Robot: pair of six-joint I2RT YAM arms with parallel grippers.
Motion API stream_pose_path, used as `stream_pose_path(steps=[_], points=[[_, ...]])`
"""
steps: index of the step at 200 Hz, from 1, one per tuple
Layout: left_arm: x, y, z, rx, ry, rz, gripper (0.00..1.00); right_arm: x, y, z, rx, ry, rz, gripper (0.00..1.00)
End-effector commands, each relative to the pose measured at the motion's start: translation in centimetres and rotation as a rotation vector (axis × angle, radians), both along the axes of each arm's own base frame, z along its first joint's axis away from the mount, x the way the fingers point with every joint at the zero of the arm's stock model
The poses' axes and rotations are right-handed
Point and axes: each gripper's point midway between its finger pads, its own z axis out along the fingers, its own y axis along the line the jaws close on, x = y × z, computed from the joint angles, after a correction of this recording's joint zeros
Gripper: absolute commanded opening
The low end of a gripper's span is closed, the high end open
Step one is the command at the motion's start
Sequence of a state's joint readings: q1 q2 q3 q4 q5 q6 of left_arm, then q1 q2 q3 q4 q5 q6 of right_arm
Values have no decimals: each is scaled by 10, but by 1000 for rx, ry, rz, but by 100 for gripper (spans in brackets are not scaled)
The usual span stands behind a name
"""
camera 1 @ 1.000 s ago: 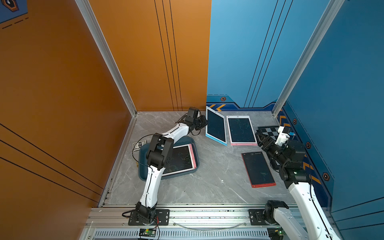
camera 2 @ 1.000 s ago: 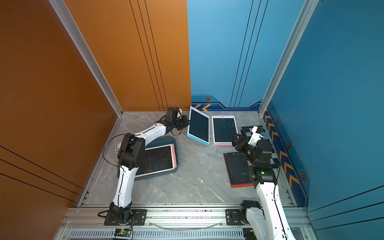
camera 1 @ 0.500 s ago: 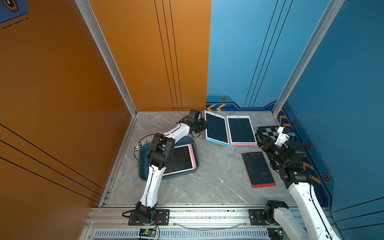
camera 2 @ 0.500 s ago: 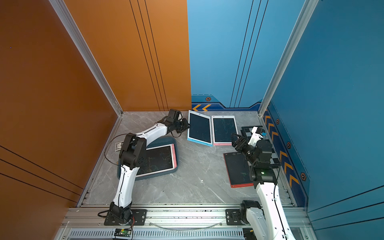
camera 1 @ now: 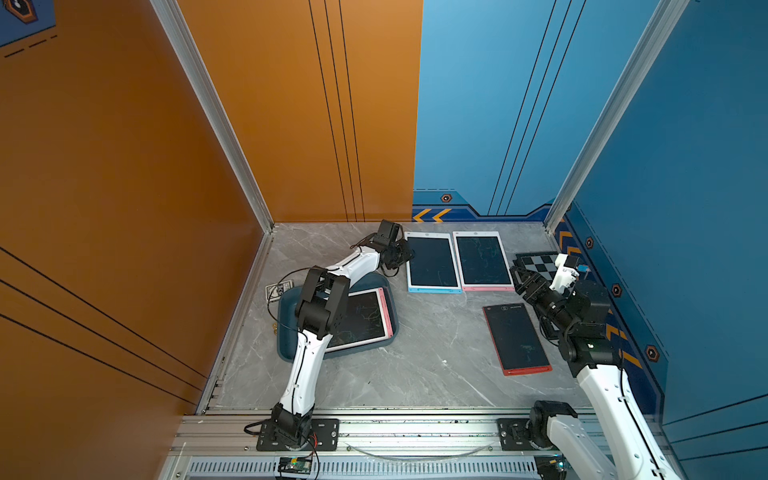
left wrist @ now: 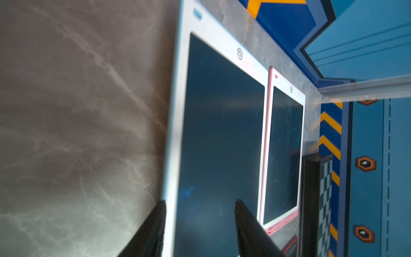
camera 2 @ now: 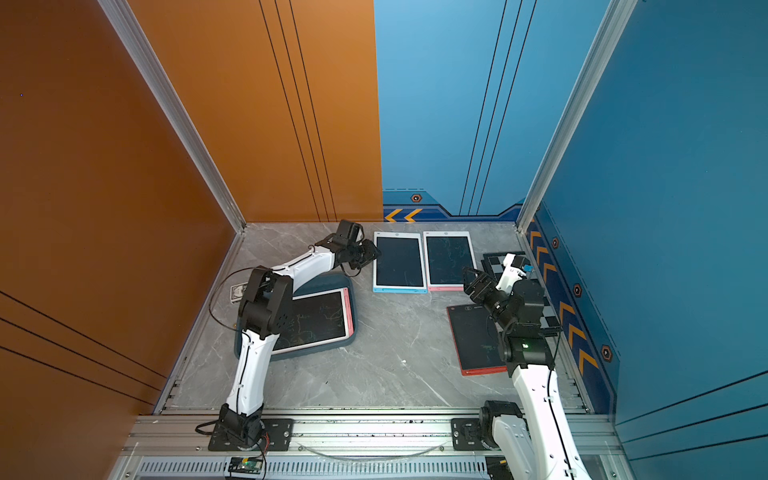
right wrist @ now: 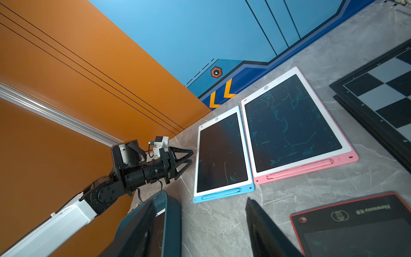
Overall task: Take out the writing tablet from the storage box
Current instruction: Place the writing tablet at the center of the board.
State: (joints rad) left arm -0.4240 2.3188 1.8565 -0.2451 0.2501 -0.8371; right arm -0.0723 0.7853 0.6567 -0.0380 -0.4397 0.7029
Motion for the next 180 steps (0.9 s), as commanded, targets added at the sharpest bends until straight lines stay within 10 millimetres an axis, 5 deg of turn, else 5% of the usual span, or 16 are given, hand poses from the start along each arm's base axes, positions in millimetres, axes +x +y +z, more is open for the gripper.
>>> stream_pose_path(steps=[1,34,64,102,121,142,180], points=[[4,12,-1,48,3,17,61,-2,-4,-6,-6,16,-21,66],[10,19,17,69,-37,16,64,-2,-1,-9,-23,33,-22,65],[8,28,55,109,-113,-11,65,-1,13,-13,-125,66,-6,64],[-18,55,132,213,-276,-46,69,13,68,-24,-301,100,93,64],[-45,80,152,271,-312,-27,72,24,105,-36,-331,113,170,63],[-80,118,154,332,-297,16,76,30,153,-46,-365,112,278,63],[-147,202,119,361,-141,163,81,33,239,-64,-434,123,459,62]])
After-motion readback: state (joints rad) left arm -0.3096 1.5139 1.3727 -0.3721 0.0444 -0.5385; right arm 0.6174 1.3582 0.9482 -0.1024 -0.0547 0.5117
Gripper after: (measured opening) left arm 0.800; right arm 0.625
